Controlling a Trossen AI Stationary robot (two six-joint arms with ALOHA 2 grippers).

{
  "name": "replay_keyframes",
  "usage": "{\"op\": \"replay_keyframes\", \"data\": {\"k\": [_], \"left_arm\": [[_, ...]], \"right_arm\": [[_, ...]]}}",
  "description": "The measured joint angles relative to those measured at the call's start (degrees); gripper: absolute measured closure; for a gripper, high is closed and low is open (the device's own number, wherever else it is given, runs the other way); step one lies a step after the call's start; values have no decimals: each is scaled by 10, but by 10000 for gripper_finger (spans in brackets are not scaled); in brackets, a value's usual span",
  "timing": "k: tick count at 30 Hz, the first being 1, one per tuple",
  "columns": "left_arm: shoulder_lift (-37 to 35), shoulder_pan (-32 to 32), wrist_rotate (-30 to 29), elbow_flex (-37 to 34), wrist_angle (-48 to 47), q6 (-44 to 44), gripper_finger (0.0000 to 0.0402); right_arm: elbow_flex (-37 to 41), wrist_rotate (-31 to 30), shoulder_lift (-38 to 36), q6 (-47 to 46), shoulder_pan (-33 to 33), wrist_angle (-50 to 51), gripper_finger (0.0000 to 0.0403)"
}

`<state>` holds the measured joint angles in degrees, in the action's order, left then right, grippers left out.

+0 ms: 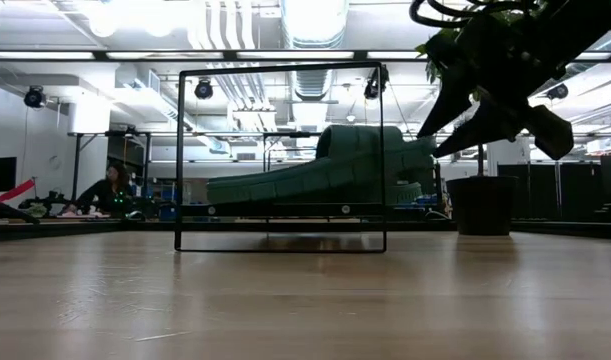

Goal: Pick and place slides into the shelf
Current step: Put the green slipper on the shelf

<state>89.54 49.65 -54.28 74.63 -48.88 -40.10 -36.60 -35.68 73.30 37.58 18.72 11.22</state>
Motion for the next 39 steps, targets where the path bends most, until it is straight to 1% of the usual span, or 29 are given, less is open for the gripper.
{"op": "replay_keyframes", "data": {"k": [3,7,10,12,19,25,28,31,35,39], "left_arm": [[0,0,0,0,0,0,166],[0,0,0,0,0,0,166],[0,0,0,0,0,0,166],[0,0,0,0,0,0,166],[0,0,0,0,0,0,166],[0,0,0,0,0,0,166],[0,0,0,0,0,0,166],[0,0,0,0,0,0,166],[0,0,0,0,0,0,166],[0,0,0,0,0,0,166]], "right_arm": [[0,0,0,-7,0,0,298],[0,1,0,-44,2,0,349],[0,18,0,-67,7,0,376],[0,30,0,-76,15,-1,383],[1,23,0,-106,46,4,388],[5,27,0,-119,46,3,388],[6,31,0,-119,46,3,373],[6,31,0,-118,46,2,344],[6,58,0,-104,46,3,288],[6,59,0,-91,46,4,227]]}}
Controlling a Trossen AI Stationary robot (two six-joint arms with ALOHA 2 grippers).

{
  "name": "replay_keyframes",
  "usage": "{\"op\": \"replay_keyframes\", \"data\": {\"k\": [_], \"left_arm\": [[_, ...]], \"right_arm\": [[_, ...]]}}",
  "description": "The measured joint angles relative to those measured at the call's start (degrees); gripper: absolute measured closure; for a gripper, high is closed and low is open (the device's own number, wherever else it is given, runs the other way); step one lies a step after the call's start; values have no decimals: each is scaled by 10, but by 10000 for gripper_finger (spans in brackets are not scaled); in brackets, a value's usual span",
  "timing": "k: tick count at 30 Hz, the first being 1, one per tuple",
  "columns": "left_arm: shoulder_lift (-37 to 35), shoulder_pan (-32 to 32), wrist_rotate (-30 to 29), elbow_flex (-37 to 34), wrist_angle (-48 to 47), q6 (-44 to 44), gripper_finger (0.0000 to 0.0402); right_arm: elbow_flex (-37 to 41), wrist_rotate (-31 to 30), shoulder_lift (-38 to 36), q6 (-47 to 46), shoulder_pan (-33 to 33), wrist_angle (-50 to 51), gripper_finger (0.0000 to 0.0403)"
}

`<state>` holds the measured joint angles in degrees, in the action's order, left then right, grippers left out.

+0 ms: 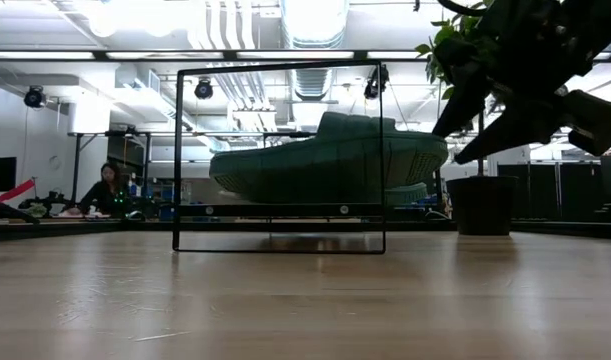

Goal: Pick and place slides into the shelf
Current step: Put the green slipper on the shelf, then return to Home Position

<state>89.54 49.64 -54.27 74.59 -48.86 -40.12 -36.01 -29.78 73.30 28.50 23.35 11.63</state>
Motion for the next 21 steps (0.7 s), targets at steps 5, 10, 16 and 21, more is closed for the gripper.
{"op": "replay_keyframes", "data": {"k": [5,10,16,21], "left_arm": [[0,0,0,0,0,0,166],[0,0,0,0,0,0,166],[0,0,0,0,0,0,166],[0,0,0,0,0,0,166]], "right_arm": [[-13,5,0,-36,0,2,179],[-48,18,-1,-79,0,1,166],[-74,15,-2,-79,-1,1,172],[-77,13,-2,-76,-1,1,175]]}}
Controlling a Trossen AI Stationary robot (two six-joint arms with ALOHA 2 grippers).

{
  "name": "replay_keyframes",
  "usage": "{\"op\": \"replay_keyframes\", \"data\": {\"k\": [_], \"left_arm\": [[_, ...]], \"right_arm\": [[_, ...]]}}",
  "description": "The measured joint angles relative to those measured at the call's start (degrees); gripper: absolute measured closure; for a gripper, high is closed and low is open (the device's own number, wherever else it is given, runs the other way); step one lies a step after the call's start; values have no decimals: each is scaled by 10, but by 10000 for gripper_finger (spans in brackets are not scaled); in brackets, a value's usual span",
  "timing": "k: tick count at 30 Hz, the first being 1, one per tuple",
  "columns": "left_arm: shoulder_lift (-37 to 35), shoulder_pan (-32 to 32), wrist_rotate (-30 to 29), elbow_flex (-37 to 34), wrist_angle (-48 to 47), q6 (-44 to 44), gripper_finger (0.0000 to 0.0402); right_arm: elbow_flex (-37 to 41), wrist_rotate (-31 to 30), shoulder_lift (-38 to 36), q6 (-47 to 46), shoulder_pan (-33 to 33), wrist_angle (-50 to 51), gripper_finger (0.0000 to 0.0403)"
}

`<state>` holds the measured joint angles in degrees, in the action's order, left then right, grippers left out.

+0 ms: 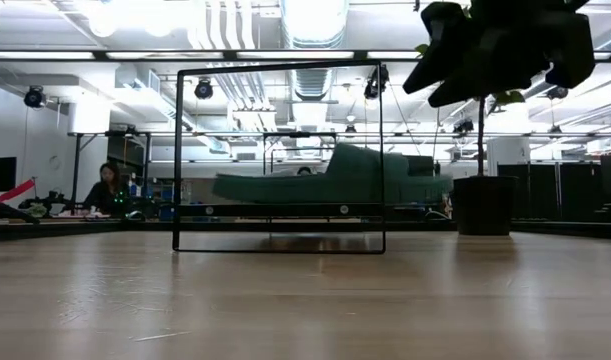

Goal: Pick and place slides into the shelf
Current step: Return to Home Position

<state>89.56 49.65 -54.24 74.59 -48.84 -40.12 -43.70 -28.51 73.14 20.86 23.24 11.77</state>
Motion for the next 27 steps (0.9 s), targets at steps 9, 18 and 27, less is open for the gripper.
{"op": "replay_keyframes", "data": {"k": [9,18,27], "left_arm": [[0,-15,-68,-14,20,11,166],[-31,-22,-146,-45,45,68,184],[-108,-83,70,-78,358,438,249]], "right_arm": [[0,13,-11,-183,9,-74,182],[0,-91,-65,-199,54,-73,214],[0,-163,-116,-193,102,-54,253]]}}
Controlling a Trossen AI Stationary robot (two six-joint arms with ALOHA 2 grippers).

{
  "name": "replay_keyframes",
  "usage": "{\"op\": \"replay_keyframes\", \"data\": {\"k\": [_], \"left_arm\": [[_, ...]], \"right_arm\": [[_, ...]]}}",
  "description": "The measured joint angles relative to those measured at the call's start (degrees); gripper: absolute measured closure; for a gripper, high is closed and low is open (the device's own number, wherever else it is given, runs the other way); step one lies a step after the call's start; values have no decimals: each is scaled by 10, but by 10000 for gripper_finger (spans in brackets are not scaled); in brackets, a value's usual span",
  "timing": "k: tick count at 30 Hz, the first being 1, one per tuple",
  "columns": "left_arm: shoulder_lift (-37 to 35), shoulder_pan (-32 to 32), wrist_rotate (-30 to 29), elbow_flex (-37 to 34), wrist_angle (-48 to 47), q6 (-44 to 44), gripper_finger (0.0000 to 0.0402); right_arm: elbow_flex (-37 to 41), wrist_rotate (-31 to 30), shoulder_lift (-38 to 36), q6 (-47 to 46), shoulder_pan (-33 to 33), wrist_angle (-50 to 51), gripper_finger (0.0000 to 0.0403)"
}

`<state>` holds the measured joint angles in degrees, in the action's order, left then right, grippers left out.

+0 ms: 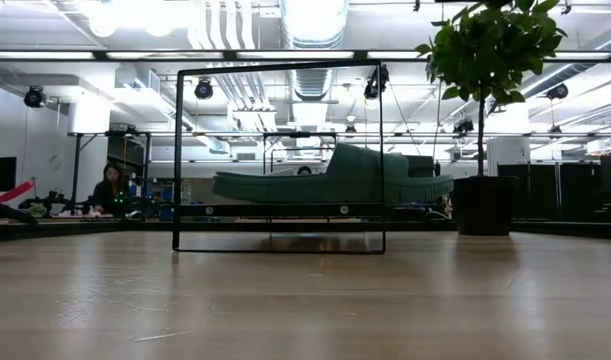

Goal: Pick and place slides into the shelf
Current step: Return to Home Position

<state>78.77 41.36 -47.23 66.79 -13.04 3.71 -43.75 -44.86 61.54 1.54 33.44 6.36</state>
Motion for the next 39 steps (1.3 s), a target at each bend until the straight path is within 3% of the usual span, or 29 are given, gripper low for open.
{"op": "replay_keyframes", "data": {"k": [4,7,9,13,15,19,25,33,39], "left_arm": [[-28,-62,196,-38,153,164,269],[-57,-123,220,-50,188,222,279],[-76,-182,253,-49,193,227,283],[-112,-311,406,-50,176,208,290],[-131,-367,452,-51,163,206,294],[-171,-441,460,-67,149,206,299],[-280,-458,495,-122,93,222,300],[-473,-458,500,-283,95,222,300],[-585,-457,499,-413,162,205,300]], "right_arm": [[0,-2,-7,-13,8,23,266],[0,-3,-8,-29,8,48,275],[0,-3,-8,-37,8,70,280],[1,-3,-8,-46,8,89,291],[2,-3,-8,-48,8,89,297],[4,-3,-8,-68,8,89,307],[11,-3,-7,-76,8,97,321],[16,-3,-7,-82,8,97,335],[18,-3,-7,-71,8,97,330]]}}
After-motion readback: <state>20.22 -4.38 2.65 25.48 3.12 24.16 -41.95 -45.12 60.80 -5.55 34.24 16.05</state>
